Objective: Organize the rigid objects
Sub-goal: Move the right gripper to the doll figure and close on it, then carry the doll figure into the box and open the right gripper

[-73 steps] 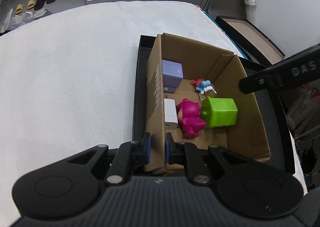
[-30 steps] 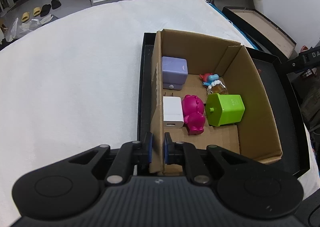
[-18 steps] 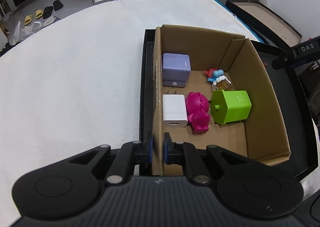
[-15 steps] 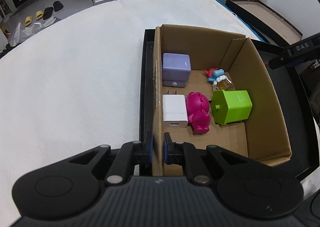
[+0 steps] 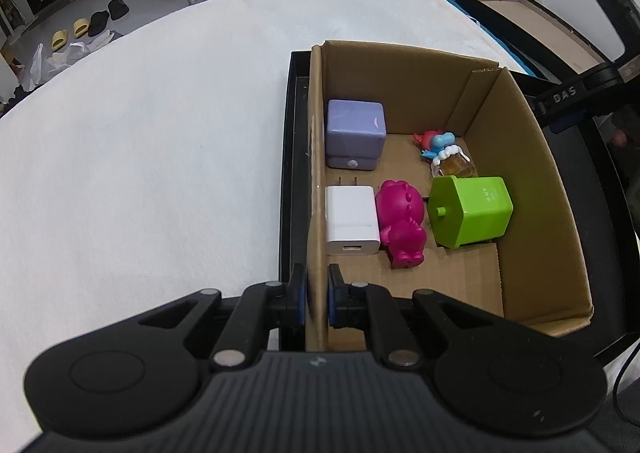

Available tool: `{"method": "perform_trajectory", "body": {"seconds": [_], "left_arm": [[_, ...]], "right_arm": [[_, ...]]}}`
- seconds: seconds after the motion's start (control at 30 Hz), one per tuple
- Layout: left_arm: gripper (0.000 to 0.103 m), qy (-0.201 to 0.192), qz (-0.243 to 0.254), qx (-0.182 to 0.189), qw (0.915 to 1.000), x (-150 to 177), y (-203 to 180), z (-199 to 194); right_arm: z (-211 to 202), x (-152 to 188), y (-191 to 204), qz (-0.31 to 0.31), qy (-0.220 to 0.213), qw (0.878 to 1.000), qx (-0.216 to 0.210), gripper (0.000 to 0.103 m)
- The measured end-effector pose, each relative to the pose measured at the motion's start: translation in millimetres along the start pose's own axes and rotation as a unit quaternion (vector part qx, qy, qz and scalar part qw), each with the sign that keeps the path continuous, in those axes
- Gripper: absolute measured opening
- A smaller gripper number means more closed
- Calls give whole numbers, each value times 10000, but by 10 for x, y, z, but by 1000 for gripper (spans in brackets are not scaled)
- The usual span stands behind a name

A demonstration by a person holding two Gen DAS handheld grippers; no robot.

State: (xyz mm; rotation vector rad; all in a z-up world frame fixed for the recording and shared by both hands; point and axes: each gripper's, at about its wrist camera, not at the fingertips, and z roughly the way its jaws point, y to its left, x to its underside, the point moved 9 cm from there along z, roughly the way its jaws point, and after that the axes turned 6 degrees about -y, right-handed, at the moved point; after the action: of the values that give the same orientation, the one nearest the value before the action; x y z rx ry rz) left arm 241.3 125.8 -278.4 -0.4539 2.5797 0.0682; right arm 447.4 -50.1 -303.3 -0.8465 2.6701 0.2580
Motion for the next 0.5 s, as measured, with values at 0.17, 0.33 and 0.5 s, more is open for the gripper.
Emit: {"method": "perform_trajectory", "body": {"seconds": [0.17,0.33,0.5], "left_arm": [[10,16,-29,24,10000,8,-4,20],[10,15,-72,60,10000,9,9,20],[10,7,-91,79,9999,10,10,14]], "right_arm": [[120,-15,21,-242,69,9995,167,55],[88,14,18,-193,169,9996,95,33],[-118,34,28,-222,95,9997,41,33]]}}
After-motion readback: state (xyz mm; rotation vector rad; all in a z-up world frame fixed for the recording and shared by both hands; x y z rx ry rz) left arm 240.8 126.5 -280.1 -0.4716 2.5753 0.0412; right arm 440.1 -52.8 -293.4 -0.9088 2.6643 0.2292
